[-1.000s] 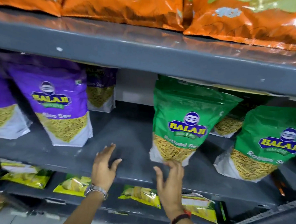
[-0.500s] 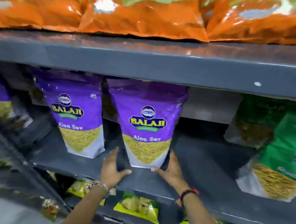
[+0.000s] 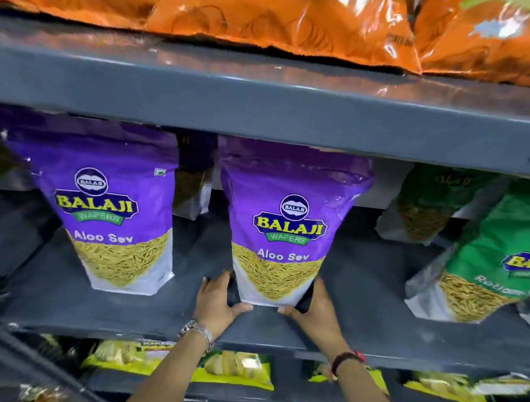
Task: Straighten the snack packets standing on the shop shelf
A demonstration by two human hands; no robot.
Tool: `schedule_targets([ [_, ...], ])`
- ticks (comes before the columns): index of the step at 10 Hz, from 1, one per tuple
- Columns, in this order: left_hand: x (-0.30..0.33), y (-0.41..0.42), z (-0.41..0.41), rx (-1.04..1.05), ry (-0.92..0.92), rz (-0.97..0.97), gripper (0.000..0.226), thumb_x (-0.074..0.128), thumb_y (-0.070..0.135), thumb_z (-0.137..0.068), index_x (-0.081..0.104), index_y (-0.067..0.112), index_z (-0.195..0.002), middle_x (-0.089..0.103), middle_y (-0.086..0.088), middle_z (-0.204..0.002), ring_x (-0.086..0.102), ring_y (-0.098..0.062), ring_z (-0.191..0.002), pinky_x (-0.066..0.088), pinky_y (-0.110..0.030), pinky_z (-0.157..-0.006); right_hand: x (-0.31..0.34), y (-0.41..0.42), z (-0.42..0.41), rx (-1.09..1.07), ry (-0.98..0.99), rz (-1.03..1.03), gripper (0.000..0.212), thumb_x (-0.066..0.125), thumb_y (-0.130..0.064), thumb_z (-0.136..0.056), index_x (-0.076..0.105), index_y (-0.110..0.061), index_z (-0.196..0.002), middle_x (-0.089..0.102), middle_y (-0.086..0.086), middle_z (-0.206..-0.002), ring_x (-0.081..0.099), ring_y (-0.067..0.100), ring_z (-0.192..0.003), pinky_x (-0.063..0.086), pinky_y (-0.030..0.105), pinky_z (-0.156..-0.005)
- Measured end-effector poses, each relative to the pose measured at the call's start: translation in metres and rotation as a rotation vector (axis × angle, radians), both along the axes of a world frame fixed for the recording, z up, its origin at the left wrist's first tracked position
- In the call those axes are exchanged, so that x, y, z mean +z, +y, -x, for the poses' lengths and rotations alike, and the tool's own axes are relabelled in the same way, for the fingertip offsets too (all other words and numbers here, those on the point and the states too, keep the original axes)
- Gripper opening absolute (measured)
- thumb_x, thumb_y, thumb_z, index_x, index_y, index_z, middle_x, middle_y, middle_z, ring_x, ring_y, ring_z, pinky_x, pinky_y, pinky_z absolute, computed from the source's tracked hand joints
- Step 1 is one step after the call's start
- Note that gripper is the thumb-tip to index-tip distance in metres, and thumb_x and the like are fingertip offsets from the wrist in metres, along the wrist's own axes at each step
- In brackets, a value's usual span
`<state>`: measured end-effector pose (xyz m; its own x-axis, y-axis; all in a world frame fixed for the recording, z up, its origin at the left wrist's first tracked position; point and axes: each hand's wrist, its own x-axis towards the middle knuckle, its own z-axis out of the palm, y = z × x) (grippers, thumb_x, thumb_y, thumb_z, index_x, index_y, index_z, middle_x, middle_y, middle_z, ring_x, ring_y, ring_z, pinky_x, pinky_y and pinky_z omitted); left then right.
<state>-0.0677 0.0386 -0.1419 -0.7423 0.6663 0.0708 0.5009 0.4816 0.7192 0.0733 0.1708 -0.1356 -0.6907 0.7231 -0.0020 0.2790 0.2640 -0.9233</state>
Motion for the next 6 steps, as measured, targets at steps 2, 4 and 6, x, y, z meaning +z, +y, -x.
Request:
schedule_targets([
  [2,0.0,0.0,0.002,0.02,-0.029,0.014,0.051,0.074,0.023,-0.066,0.052,0.008,-0.11,0.063,-0.012,-0.115,0.05,-0.035,-0.109,0.026,-0.05,-0.108,-0.003,-0.002,0.001,-0.038,-0.064,-0.061,0.068,0.079,-0.018,-0.062,0.042,-0.019,-0.119,0.057,-0.005,-0.112,0.052,0.017,-0.107,0.04,0.027,-0.085],
  [4,-0.001,-0.003,0.002,-0.029,-0.076,-0.018,0.072,0.074,0.025,-0.067,0.038,0.01,-0.126,0.053,-0.013,-0.131,0.043,-0.033,-0.124,0.017,-0.047,-0.114,-0.001,-0.002,-0.001,-0.05,-0.075,-0.074,0.083,0.081,-0.02,-0.06,0.034,-0.022,-0.128,0.051,-0.008,-0.124,0.046,0.014,-0.118,0.04,0.028,-0.092],
  [6,0.021,-0.024,0.004,-0.013,0.501,-0.257,0.065,0.021,0.058,-0.085,0.007,0.025,-0.139,-0.005,0.023,-0.151,0.001,-0.001,-0.139,-0.002,-0.023,-0.115,0.035,-0.029,-0.028,-0.303,0.183,-0.207,0.067,0.076,-0.021,-0.068,0.039,-0.029,-0.122,0.051,0.0,-0.124,0.046,0.011,-0.118,0.035,0.02,-0.102],
])
